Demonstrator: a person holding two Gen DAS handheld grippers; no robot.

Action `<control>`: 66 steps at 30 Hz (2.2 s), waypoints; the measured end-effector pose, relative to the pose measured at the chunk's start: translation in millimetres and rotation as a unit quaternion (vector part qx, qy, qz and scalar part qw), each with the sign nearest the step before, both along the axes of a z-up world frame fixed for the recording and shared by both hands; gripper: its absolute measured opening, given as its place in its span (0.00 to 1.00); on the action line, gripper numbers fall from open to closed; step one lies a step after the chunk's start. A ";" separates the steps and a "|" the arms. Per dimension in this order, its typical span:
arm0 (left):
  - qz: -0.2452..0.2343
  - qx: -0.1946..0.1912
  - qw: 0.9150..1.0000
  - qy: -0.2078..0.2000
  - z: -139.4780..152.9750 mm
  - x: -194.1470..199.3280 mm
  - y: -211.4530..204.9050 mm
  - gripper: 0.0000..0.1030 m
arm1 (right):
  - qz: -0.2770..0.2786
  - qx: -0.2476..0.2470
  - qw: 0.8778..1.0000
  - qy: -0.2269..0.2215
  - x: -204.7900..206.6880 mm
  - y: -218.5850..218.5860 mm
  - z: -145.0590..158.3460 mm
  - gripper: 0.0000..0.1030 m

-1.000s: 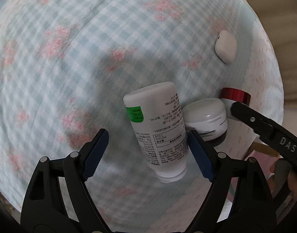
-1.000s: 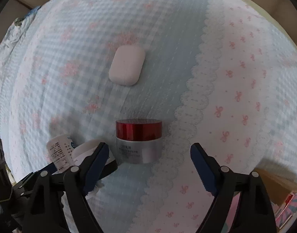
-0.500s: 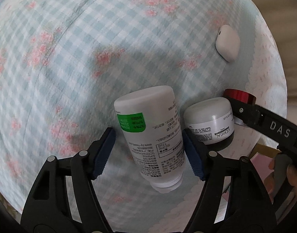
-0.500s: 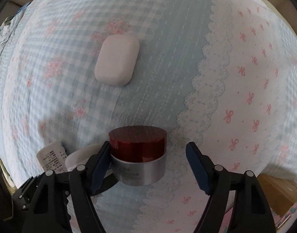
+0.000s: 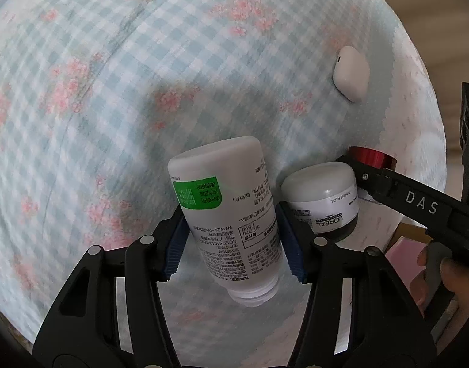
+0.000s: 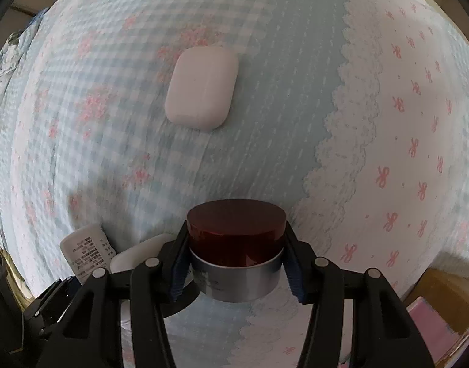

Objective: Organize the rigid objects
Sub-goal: 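Grasp the white pill bottle with the left tool while the right tool grasps the red-lidded jar, then carry the white bottle and red-lidded jar with both tools over the cardboard box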

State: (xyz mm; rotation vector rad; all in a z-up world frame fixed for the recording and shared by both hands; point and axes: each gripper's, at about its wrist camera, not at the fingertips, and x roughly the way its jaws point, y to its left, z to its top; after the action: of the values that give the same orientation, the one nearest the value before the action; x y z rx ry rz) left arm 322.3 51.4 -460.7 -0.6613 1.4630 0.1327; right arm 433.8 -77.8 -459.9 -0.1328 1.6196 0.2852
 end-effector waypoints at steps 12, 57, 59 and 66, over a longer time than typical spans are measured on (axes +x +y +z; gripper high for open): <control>0.000 0.010 0.999 -0.039 32.9 -22.6 30.5 0.50 | -0.014 0.011 1.000 -0.026 -24.0 -12.7 27.4 0.48; -0.257 -0.011 0.952 -0.168 266.5 -58.3 -302.7 0.50 | -0.174 0.062 0.969 -0.162 -199.6 -323.6 287.7 0.48; -0.268 -0.007 0.950 -0.159 258.5 -52.6 -326.6 0.50 | -0.177 0.061 0.970 -0.155 -196.5 -345.6 278.9 0.48; -0.307 0.001 0.944 -0.117 211.7 -25.5 -395.9 0.50 | -0.187 0.059 0.973 -0.118 -178.8 -405.1 231.5 0.48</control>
State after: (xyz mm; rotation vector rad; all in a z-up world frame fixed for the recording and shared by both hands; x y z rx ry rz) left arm 296.8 -344.5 -249.0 -0.1846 1.3729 -0.4167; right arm 255.0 -482.9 -228.4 0.2213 1.3550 0.0691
